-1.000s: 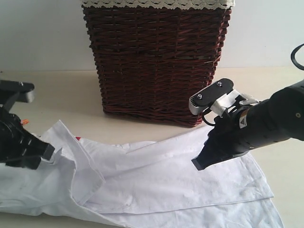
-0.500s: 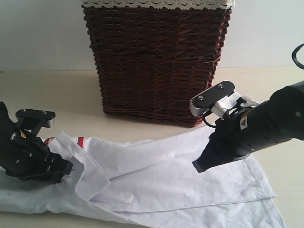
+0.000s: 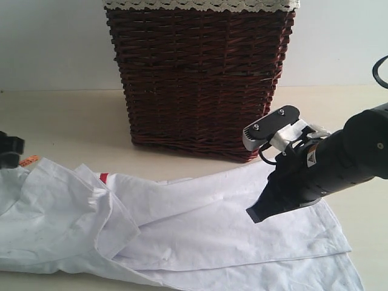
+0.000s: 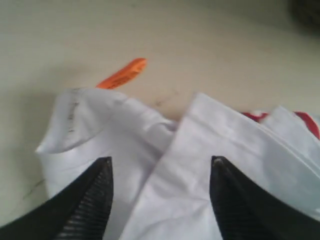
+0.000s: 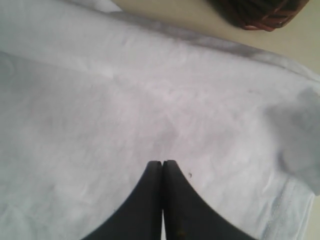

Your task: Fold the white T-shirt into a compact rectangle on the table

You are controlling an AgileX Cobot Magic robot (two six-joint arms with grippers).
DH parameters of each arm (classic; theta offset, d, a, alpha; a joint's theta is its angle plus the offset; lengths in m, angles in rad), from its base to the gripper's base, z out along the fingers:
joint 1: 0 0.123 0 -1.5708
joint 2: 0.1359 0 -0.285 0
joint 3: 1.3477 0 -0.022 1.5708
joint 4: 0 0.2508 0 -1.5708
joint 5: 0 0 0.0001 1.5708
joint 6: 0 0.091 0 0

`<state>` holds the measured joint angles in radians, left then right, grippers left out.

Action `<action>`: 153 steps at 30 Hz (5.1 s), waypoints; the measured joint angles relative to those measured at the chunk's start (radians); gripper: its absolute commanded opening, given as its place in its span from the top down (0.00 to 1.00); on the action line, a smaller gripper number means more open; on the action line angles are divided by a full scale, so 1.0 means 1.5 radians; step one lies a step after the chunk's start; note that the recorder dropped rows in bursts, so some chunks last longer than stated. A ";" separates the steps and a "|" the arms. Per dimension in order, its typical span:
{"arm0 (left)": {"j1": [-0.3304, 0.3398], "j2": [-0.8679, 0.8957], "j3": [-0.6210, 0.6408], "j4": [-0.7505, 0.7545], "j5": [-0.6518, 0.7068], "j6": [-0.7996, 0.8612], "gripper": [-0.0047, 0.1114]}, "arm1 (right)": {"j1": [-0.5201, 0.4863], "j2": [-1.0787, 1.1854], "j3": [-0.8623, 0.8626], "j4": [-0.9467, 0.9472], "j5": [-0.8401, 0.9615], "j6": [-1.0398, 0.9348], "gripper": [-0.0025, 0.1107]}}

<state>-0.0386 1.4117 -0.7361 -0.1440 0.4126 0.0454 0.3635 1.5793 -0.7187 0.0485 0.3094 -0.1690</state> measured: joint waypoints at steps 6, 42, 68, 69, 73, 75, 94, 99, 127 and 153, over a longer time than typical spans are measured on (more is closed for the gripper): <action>0.128 0.015 0.000 -0.215 0.080 0.172 0.47 | 0.000 -0.009 0.000 0.001 0.013 0.000 0.98; 0.381 0.334 -0.004 -0.671 0.314 0.684 0.33 | 0.000 -0.085 0.000 0.020 0.019 0.000 0.98; 0.341 0.281 -0.101 -0.582 0.425 0.561 0.96 | 0.000 -0.085 0.000 0.019 0.019 0.000 0.98; 0.354 0.267 -0.101 -0.578 0.425 0.546 0.96 | 0.000 -0.085 0.000 0.019 0.019 0.000 0.98; 0.377 0.177 -0.093 -0.634 0.447 0.525 0.96 | 0.000 -0.086 0.000 0.019 0.012 0.000 0.98; 0.332 0.125 -0.093 -0.713 0.491 0.546 0.96 | 0.000 -0.098 0.000 -0.003 0.003 0.000 0.98; -0.336 0.210 -0.140 -0.946 0.216 0.634 0.17 | 0.000 -0.269 0.001 -0.476 0.091 0.519 0.98; -0.330 0.214 -0.204 -0.911 0.261 0.580 0.38 | 0.000 -0.269 0.001 -0.472 0.098 0.519 0.98; -0.261 0.252 -0.226 -0.492 0.218 0.594 0.41 | 0.000 0.008 0.001 -0.214 0.002 0.258 0.36; -0.317 0.278 -0.226 -0.438 0.212 0.610 0.90 | 0.002 0.175 -0.073 -0.209 -0.035 0.173 0.98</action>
<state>-0.5136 1.8289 -1.0744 -0.8016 0.7309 0.9604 0.3670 1.8423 -0.8279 -0.2643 0.2568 0.0899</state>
